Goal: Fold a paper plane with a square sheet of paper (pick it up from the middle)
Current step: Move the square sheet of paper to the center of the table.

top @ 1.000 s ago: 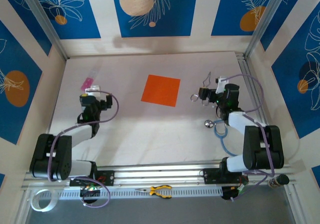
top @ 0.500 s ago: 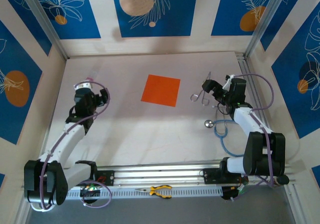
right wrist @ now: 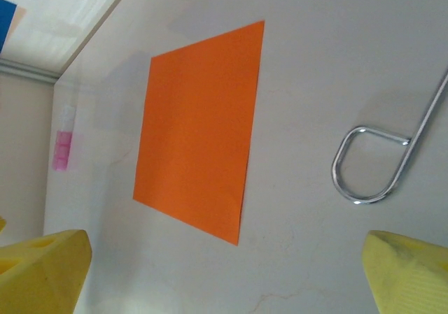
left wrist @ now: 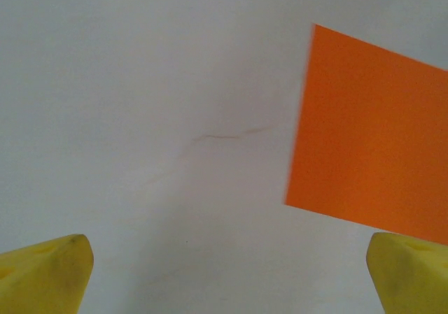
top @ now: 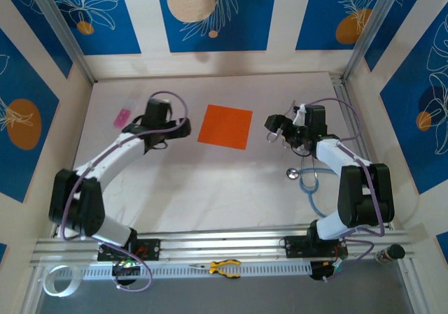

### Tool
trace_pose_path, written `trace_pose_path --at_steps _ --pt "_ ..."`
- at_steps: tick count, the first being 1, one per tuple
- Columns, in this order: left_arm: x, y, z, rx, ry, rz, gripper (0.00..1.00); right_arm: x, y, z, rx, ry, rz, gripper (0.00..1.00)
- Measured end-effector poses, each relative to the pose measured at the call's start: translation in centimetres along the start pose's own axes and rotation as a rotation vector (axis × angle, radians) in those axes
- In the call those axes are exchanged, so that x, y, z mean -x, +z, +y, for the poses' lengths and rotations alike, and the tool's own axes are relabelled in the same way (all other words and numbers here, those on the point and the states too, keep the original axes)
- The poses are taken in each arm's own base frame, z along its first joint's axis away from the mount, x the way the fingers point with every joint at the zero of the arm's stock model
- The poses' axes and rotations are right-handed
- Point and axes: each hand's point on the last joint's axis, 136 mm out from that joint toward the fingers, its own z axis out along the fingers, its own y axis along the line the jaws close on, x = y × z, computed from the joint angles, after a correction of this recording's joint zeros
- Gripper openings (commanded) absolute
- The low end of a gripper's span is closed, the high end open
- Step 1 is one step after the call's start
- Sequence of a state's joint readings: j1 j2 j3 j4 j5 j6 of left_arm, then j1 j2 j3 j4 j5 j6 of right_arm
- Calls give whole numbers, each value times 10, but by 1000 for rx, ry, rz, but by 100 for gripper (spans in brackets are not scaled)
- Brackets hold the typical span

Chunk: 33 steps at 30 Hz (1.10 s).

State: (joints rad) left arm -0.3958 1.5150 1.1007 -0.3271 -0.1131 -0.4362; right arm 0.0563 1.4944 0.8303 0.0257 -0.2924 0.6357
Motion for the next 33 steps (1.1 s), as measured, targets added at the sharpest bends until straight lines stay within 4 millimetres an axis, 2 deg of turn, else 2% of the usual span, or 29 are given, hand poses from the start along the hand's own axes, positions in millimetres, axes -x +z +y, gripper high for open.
trace_pose_path --at_steps 6,12,16,20,24,33 --pt "-2 32 -76 -92 112 68 100 -9 0 8 43 10 49 99" --pt "-1 73 -127 -149 158 120 100 -13 -2 9 43 20 66 99" --pt "0 102 -153 -184 173 144 100 -11 -8 12 41 17 53 99" --pt "-3 126 -168 -199 173 170 100 -11 -15 15 35 21 41 99" --pt "-8 140 -175 -204 172 190 100 -15 -21 15 28 33 40 99" --pt "-33 156 -171 -190 165 271 100 -31 -29 9 -3 52 51 99"
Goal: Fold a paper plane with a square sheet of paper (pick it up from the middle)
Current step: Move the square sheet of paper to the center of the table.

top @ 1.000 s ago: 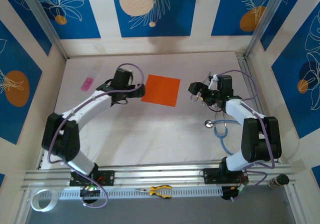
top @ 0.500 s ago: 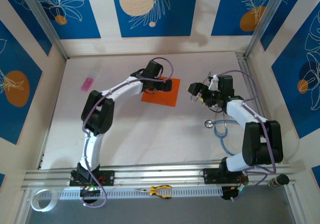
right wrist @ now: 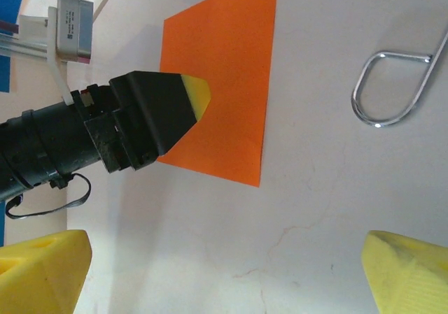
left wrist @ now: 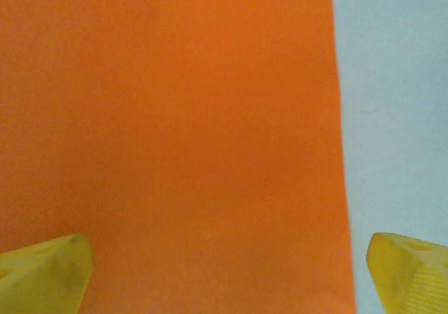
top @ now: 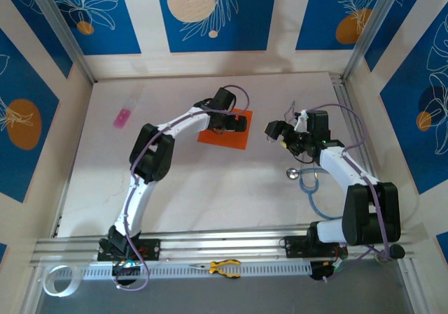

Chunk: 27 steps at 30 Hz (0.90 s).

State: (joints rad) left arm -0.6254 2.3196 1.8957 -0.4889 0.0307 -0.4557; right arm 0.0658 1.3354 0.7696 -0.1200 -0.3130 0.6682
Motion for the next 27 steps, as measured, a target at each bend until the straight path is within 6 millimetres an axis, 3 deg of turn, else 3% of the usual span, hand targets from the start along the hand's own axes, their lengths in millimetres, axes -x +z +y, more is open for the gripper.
trace_pose_path --at_steps 11,17,21,27 --pt "-21 6 6 14 -13 78 100 -7 -8 3 -15 -2 -3 99" --pt "-37 -3 13 26 -26 96 100 -12 -11 5 -23 -6 1 99" --pt "-57 -16 21 43 -74 117 100 -17 -17 8 -21 -10 -9 99" --pt "-110 -50 42 110 -199 159 100 -30 -17 12 -19 -25 16 99"
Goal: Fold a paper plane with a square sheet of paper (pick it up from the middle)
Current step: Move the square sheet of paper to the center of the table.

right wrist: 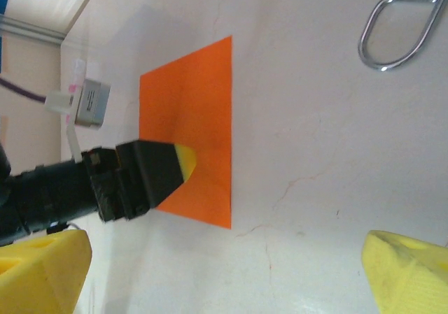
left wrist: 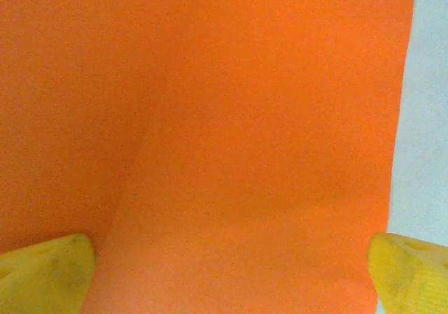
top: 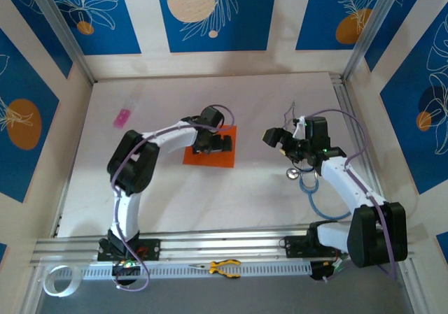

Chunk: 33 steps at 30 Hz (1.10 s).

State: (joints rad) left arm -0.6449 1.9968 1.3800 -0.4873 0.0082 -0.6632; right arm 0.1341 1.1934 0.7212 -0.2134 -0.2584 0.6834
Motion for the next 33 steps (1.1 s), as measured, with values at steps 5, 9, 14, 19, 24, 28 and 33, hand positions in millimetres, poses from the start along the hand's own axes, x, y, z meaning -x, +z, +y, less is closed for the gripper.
trace_pose_path --at_steps 5,9,14,19,24,28,33 --pt "-48 -16 19 55 -97 13 100 -12 1 4 -5 -24 12 100" --pt "-72 -25 20 76 -127 -3 100 -19 4 3 -28 -42 21 100" --pt "-63 -41 16 78 -106 -78 100 -30 9 9 -48 -113 34 100" --pt "-28 -69 15 122 -56 -226 100 -39 11 12 -117 -219 38 99" --pt "-4 -94 24 167 -26 -340 100 -33 8 26 -197 -377 -7 99" --pt "2 -93 28 135 -21 -318 100 -26 5 26 -234 -401 -40 99" --pt "-5 -77 27 131 -14 -223 100 -13 0 15 -220 -324 -47 99"
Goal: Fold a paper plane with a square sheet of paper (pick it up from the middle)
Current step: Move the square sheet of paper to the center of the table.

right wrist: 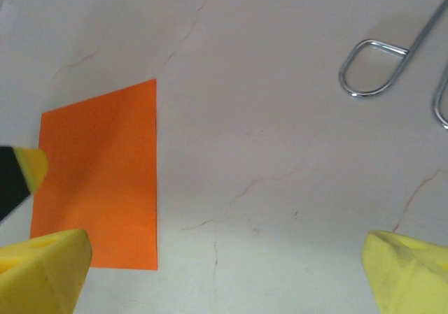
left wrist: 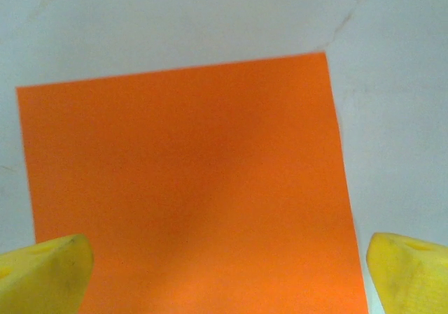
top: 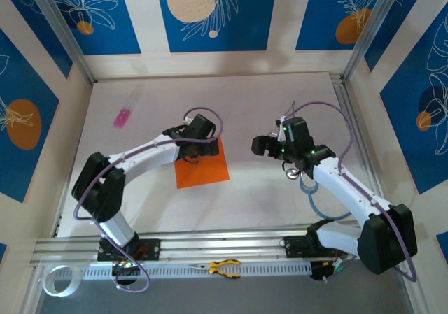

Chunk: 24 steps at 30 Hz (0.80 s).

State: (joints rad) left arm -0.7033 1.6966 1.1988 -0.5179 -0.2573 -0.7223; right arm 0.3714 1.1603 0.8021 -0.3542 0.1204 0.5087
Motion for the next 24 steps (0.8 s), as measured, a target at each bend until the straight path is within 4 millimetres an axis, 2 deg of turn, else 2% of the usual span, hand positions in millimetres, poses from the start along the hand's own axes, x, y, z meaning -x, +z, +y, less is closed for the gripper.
trace_pose_path --at_steps 6,18,24 --pt "-15 20 -1 42 30 101 100 -9 3 5 61 10 31 99" --pt "-27 50 -12 45 102 200 100 -18 6 15 135 15 60 99" --pt "-35 55 -17 19 130 231 99 -20 2 14 140 21 50 99"
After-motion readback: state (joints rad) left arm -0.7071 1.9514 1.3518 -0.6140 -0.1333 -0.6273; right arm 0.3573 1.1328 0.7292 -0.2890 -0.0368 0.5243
